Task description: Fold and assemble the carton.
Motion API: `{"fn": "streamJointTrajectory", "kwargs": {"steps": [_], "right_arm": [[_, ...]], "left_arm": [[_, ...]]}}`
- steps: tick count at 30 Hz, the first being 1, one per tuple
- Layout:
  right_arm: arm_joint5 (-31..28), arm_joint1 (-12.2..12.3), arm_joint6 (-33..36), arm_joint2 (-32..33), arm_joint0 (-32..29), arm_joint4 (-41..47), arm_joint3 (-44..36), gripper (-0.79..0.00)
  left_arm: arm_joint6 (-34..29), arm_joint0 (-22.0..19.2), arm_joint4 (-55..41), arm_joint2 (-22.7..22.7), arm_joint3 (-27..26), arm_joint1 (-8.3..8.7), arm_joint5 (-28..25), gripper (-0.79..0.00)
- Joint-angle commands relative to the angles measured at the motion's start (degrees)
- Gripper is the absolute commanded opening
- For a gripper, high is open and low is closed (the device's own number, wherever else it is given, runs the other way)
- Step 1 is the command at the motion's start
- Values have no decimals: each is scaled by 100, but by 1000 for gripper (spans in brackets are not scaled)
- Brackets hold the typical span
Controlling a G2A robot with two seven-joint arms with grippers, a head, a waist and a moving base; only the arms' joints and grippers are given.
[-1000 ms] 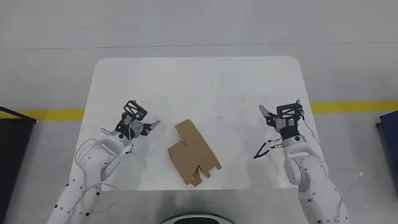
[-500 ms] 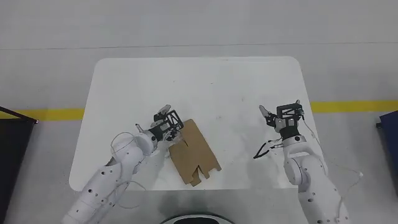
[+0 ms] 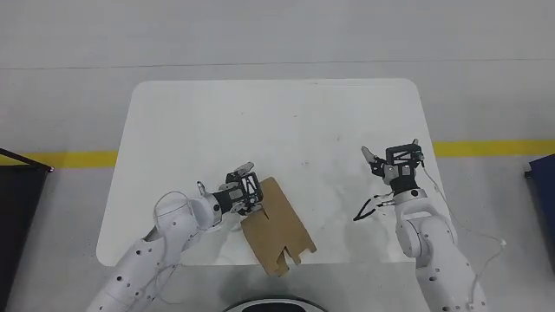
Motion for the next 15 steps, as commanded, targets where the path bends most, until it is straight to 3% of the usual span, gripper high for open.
{"fn": "streamJointTrajectory", "kwargs": {"steps": [1,6,12,15], "right_arm": [[0,0,0,0,0,0,0,0],[0,0,0,0,0,0,0,0],[0,0,0,0,0,0,0,0],[0,0,0,0,0,0,0,0]], "left_arm": [[53,72,102,-14,-81,31,-120,0],[201,303,279,-170,-291,111,-108,0],[-30,712,-268,-813,-429,151,897,0],[138,1050,-522,-1142,-579,197,1102,0]]}}
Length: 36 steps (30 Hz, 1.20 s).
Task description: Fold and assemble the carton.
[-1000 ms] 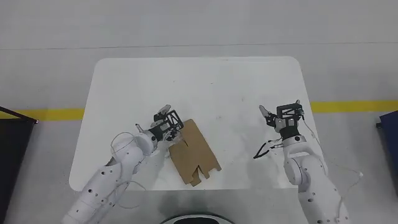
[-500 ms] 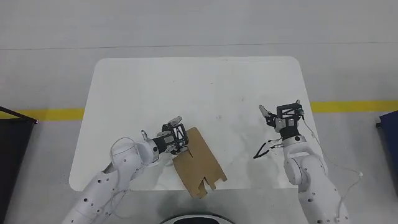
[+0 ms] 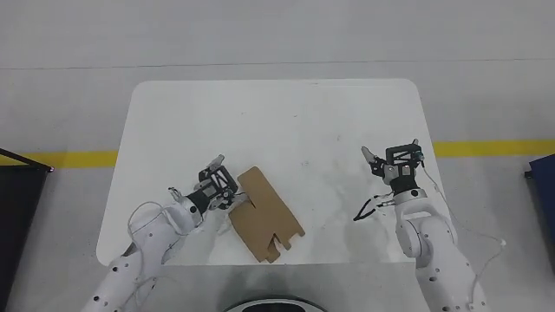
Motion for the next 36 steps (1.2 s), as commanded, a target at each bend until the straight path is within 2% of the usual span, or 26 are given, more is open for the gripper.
{"fn": "streamJointTrajectory", "kwargs": {"steps": [1,5,10,13,16,23,27,32,36], "right_arm": [[0,0,0,0,0,0,0,0],[0,0,0,0,0,0,0,0],[0,0,0,0,0,0,0,0],[0,0,0,0,0,0,0,0],[0,0,0,0,0,0,0,0],[0,0,0,0,0,0,0,0],[0,0,0,0,0,0,0,0],[0,0,0,0,0,0,0,0],[0,0,0,0,0,0,0,0]], "left_arm": [[199,249,-96,-206,-79,41,-4,0],[605,620,-38,-385,-178,115,-248,0],[626,579,505,45,-201,94,-215,0],[564,546,700,162,-162,72,100,0],[442,553,759,84,-96,67,467,0],[265,668,586,-348,4,95,934,0],[273,415,349,-194,221,56,686,0],[122,-147,449,422,653,-77,645,0],[191,-357,633,743,782,-133,547,0]]}}
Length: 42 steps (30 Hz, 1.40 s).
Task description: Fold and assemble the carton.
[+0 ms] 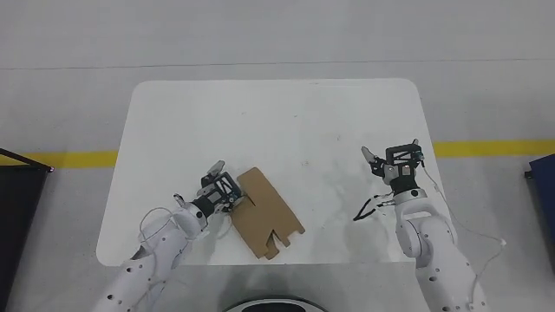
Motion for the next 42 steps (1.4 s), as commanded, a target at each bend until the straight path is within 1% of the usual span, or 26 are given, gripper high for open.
{"fn": "streamJointTrajectory", "kwargs": {"steps": [1,5,10,13,16,20,23,26,28,29,30,39,41,42], "right_arm": [[0,0,0,0,0,0,0,0],[0,0,0,0,0,0,0,0],[0,0,0,0,0,0,0,0],[0,0,0,0,0,0,0,0],[0,0,0,0,0,0,0,0],[0,0,0,0,0,0,0,0],[0,0,0,0,0,0,0,0],[0,0,0,0,0,0,0,0],[0,0,0,0,0,0,0,0],[0,0,0,0,0,0,0,0],[0,0,0,0,0,0,0,0],[0,0,0,0,0,0,0,0],[0,0,0,0,0,0,0,0],[0,0,0,0,0,0,0,0]], "left_arm": [[84,-27,131,68,15,1,-57,0],[365,182,223,-39,-170,56,-134,0],[768,699,574,-237,-698,181,-308,0],[855,1026,861,-308,-1037,247,-349,0],[916,1237,1081,-387,-1206,301,-410,0],[906,1463,1077,-595,-1280,343,-183,0],[1074,1688,910,-852,-1373,379,40,0],[1657,2071,666,-1173,-1588,442,155,0],[2237,2392,414,-1412,-1738,483,265,0],[2609,2562,152,-1537,-1781,495,357,0],[2846,2674,-99,-1619,-1777,498,421,0],[2846,2674,-99,-1619,-1777,498,421,0],[2750,2617,133,-1594,-1716,503,452,0],[2671,2552,519,-1534,-1652,505,612,0]]}}
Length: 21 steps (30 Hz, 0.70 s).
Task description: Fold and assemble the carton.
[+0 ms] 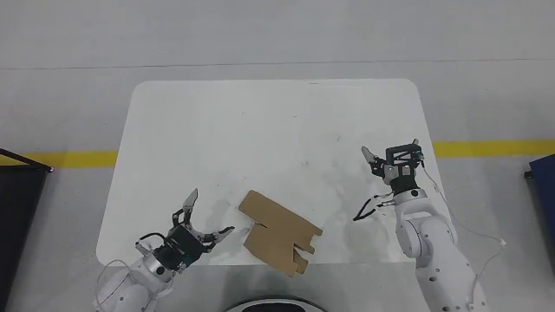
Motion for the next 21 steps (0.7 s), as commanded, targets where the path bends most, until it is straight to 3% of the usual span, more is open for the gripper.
{"fn": "streamJointTrajectory", "kwargs": {"steps": [1,8,11,15,18,21], "right_arm": [[0,0,0,0,0,0,0,0],[0,0,0,0,0,0,0,0],[0,0,0,0,0,0,0,0],[0,0,0,0,0,0,0,0],[0,0,0,0,0,0,0,0],[0,0,0,0,0,0,0,0]], "left_arm": [[-76,-86,1051,147,82,6,423,0],[1031,126,3317,664,403,61,1947,0],[1033,266,4144,814,424,83,2371,0],[909,346,4566,891,250,104,2465,0],[241,401,5334,938,180,101,2607,0],[-42,178,5777,1192,301,66,2297,0]]}}
